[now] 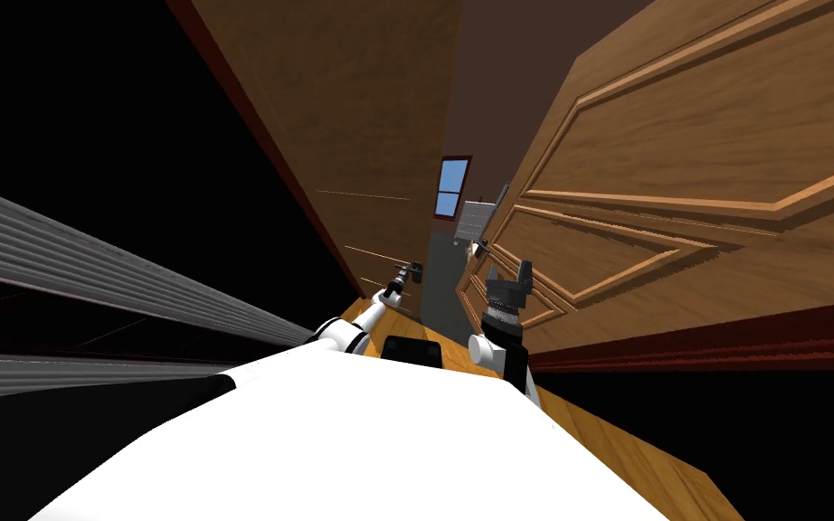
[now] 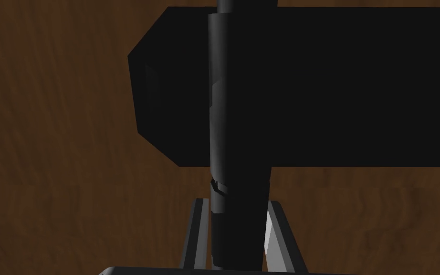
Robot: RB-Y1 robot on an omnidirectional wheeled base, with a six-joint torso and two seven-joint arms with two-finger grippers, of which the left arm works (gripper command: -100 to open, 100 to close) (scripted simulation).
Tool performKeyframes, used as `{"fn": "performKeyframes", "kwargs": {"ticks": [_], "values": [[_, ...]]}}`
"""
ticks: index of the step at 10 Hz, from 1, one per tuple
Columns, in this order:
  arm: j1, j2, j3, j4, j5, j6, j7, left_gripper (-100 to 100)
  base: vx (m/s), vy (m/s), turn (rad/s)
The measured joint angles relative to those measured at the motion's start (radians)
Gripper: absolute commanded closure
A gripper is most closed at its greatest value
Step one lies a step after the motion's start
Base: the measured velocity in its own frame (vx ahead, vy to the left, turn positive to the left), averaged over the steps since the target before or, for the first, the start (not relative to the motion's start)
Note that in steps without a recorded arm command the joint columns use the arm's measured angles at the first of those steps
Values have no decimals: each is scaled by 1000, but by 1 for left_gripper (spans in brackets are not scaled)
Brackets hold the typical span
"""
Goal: Push the door open
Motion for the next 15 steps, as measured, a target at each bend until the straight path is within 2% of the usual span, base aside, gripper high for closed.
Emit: {"fn": "performKeyframes", "kwargs": {"ticks": [3, 4, 5, 6, 7, 8, 9, 10, 11, 13, 14, 15], "values": [[-8, 27, 18, 6, 7, -7, 0, 100, 166, -120, 65], [10, 35, 25, -20, 9, 2, -2, 100, 172, -149, 61], [31, 43, 29, -59, 10, 24, -3, 100, 89, -83, 34], [15, 47, 37, -37, 13, 17, -4, 100, 92, -89, 40], [12, 48, 47, -25, 15, 4, -9, 100, 134, -141, 78], [-3, 51, 62, 13, 20, -15, -14, 100, 154, -160, 121], [-17, 60, 76, 35, 26, -17, -15, 100, 120, -130, 53], [8, 68, 77, -9, 26, 1, -12, 100, 150, -160, 80], [20, 69, 90, -31, 28, 15, -18, 100, 154, -163, 86], [8, 79, 114, -5, 36, 0, -25, 100, 157, -156, 92], [22, 85, 122, -28, 39, 11, -23, 100, 132, -139, 83], [6, 87, 137, -6, 43, 6, -28, 100, 143, -132, 60]]}}
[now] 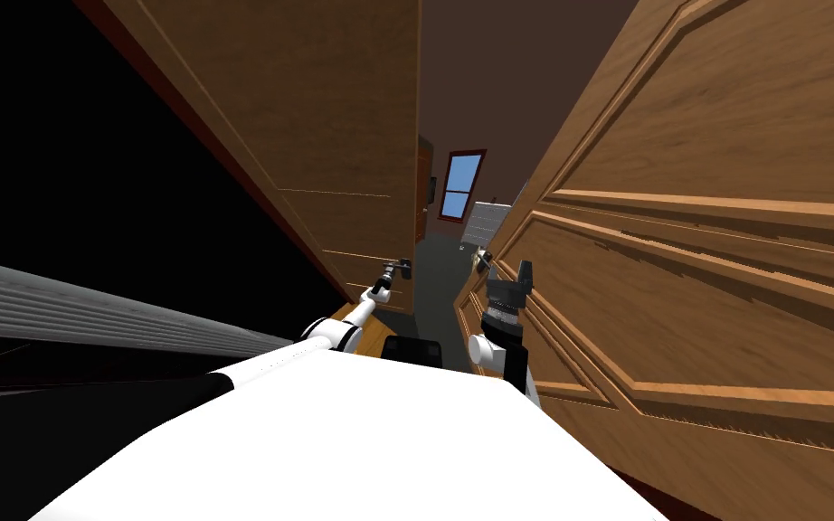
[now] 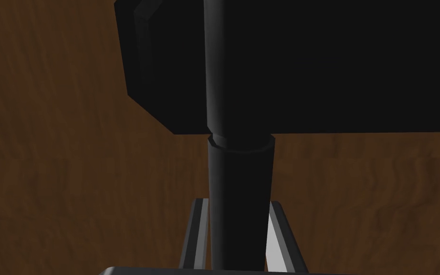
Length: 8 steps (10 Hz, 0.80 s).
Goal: Push the door open
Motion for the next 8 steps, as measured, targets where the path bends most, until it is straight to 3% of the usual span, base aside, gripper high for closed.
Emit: {"fn": "performKeyframes", "kwargs": {"ticks": [1, 4, 8], "values": [[18, -2, 12, -29, 2, 8, -8, 100, 188, -171, 85], [-6, 8, 53, 24, 15, -16, -17, 100, 150, -146, 79], [10, 10, 85, -2, 24, -5, -26, 100, 136, -112, 67]]}}
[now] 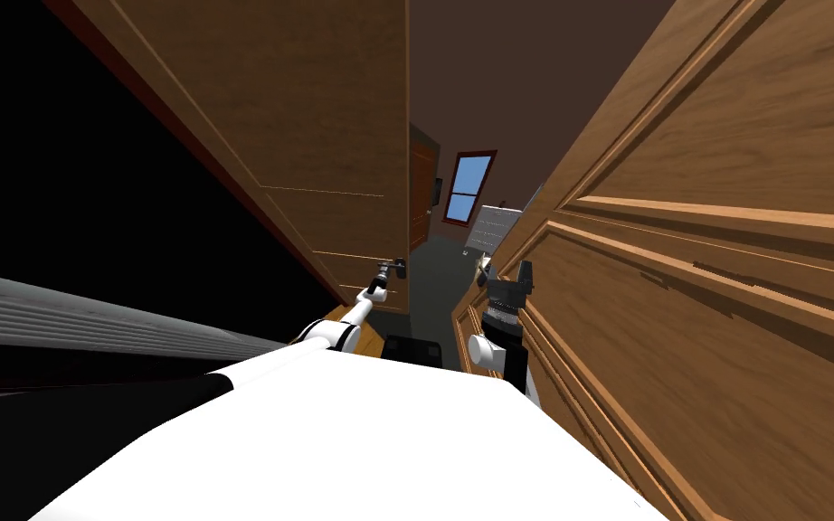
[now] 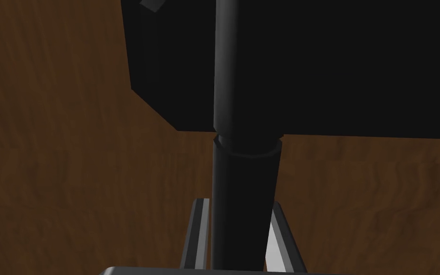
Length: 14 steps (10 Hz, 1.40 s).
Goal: Push the door open
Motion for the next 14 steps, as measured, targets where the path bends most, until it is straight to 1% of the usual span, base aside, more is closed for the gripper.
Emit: {"fn": "performKeyframes", "kwargs": {"ticks": [2, 3, 4, 5, 7, 8, 9, 10, 11, 12, 13, 14], "values": [[3, 3, 13, -2, 4, 2, -4, 100, 106, -11, 89], [7, -2, 16, -7, -1, 6, -5, 100, 213, 33, 113], [3, -6, 20, 10, -6, 3, -6, 100, 216, 29, 80], [10, -11, 22, -2, -12, 7, -8, 100, 195, 25, 74], [6, -17, 29, -4, -22, 3, -11, 100, 182, 59, 88], [-8, -19, 36, 10, -27, -1, -13, 100, 160, 52, 148], [-23, -22, 52, 29, -31, -11, -23, 100, 104, 14, 51], [-24, -13, 53, 31, -32, -19, -20, 100, 29, 5, -18], [-22, -8, 52, 19, -33, -14, -16, 100, 75, 24, 97], [-19, -8, 57, 15, -37, -7, -14, 100, 127, 26, 187], [-9, -17, 63, 6, -44, -1, -19, 100, 142, 8, 130], [-6, -26, 69, 13, -51, -6, -25, 100, 121, 13, 84]]}}
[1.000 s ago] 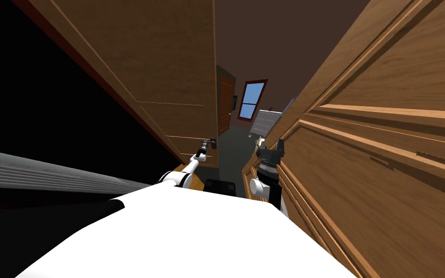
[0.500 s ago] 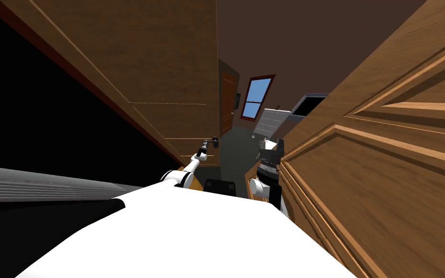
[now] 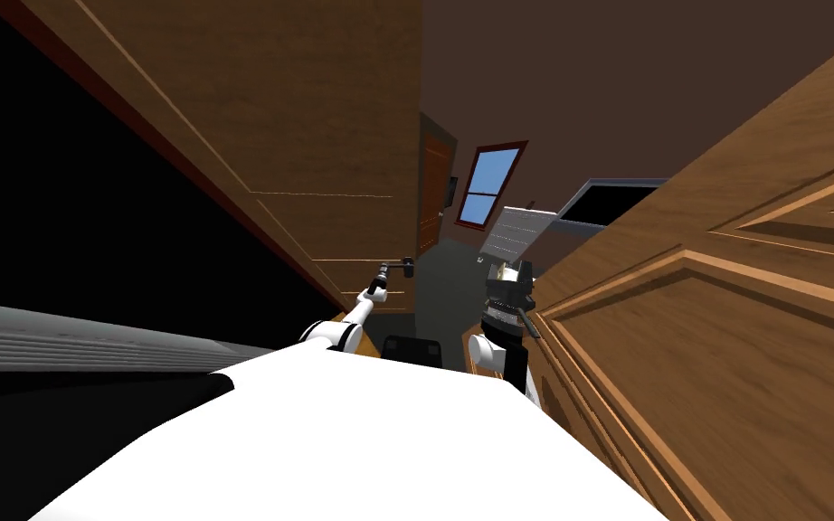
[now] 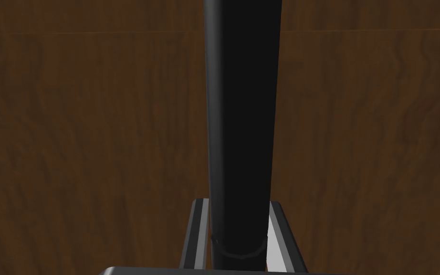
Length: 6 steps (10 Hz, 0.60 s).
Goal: Push the door open
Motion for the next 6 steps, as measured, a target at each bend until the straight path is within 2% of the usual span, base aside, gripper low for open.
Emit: {"fn": "performKeyframes", "kwargs": {"ticks": [1, 2, 3, 4, 5, 6], "values": [[-7, -6, 9, 10, -5, -3, -5, 100, 96, 9, 29], [-12, -2, 11, 21, -7, -12, -3, 100, 56, -6, -23], [0, 4, 5, -7, -9, -2, 5, 100, 69, 3, 71], [7, -6, 12, -39, -12, 21, -1, 100, 80, 17, 147], [3, -4, 22, -34, -14, 21, -8, 100, 132, 54, 269], [4, 3, 37, -34, -17, 15, -11, -100, 39, 17, 21]]}}
